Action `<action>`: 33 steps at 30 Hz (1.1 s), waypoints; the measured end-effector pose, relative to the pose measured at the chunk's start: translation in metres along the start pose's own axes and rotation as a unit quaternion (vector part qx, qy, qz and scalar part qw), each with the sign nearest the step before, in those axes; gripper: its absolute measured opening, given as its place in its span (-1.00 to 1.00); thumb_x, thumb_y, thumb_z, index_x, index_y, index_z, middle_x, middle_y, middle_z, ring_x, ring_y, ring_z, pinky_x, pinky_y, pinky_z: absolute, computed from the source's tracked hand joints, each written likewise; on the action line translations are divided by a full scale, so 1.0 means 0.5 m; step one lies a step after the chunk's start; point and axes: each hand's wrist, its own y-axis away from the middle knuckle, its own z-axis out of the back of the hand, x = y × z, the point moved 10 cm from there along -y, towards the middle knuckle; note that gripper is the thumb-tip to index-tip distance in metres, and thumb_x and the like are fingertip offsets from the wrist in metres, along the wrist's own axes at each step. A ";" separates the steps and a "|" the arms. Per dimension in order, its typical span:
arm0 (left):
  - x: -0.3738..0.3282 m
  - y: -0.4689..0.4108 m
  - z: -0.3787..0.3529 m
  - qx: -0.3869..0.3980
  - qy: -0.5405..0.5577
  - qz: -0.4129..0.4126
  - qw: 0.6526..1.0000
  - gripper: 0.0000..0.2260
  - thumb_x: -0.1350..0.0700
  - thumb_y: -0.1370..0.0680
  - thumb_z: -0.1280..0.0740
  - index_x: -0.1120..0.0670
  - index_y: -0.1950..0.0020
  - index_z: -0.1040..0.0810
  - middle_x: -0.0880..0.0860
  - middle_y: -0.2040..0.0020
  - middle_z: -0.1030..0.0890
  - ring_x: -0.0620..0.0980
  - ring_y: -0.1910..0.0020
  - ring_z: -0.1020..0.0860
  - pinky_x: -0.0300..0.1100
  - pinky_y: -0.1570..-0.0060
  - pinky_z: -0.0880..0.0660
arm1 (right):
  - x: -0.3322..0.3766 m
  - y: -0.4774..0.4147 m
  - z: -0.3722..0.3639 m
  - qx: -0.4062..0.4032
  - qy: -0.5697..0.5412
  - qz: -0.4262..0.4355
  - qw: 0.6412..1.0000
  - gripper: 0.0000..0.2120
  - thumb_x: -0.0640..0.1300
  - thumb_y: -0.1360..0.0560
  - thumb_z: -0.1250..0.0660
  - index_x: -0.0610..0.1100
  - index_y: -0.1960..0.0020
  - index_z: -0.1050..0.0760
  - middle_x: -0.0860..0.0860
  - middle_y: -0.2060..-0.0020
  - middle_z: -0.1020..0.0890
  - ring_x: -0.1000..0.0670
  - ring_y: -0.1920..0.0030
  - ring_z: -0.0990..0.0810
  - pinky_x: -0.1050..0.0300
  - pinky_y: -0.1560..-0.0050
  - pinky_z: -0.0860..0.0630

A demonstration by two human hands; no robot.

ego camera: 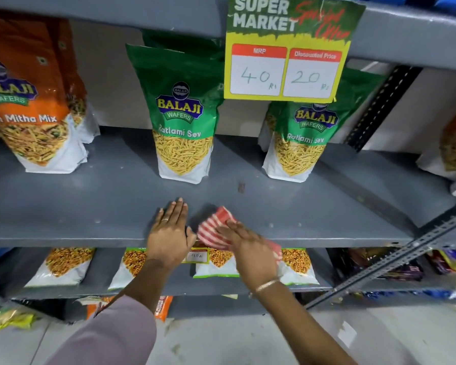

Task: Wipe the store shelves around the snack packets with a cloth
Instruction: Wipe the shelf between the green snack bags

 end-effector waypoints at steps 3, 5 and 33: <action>-0.003 0.001 0.003 0.003 0.003 -0.003 1.000 -0.47 0.06 -0.38 -0.02 0.32 -0.15 -0.56 0.25 -0.18 -0.58 0.19 -0.15 -0.56 0.16 -0.15 -0.43 | -0.057 0.023 0.057 0.079 -0.148 -0.044 0.985 -0.50 -0.45 -0.43 -0.26 0.05 -0.19 -0.59 -0.09 0.01 -0.72 -0.14 0.16 -0.70 0.02 0.16 -0.59; -0.004 0.000 0.005 0.003 0.003 -0.003 1.000 -0.47 0.07 -0.38 -0.02 0.31 -0.15 -0.56 0.25 -0.18 -0.58 0.19 -0.14 -0.56 0.17 -0.14 -0.43 | -0.132 -0.017 0.088 0.062 -0.261 -0.137 0.954 -0.56 -0.45 -0.52 -0.17 -0.07 -0.25 -0.55 -0.23 -0.01 -0.69 -0.28 0.15 -0.68 -0.15 0.13 -0.60; -0.026 0.001 0.004 0.009 0.003 0.021 1.000 -0.42 -0.02 -0.45 -0.01 0.39 -0.19 -0.49 0.34 -0.21 -0.52 0.29 -0.20 -0.50 0.29 -0.21 -0.30 | -0.207 -0.117 0.010 0.115 0.139 -0.125 0.976 -0.44 -0.11 -0.62 -0.07 0.10 -0.55 0.04 0.04 -0.58 0.05 -0.08 -0.57 0.03 -0.11 -0.55 0.01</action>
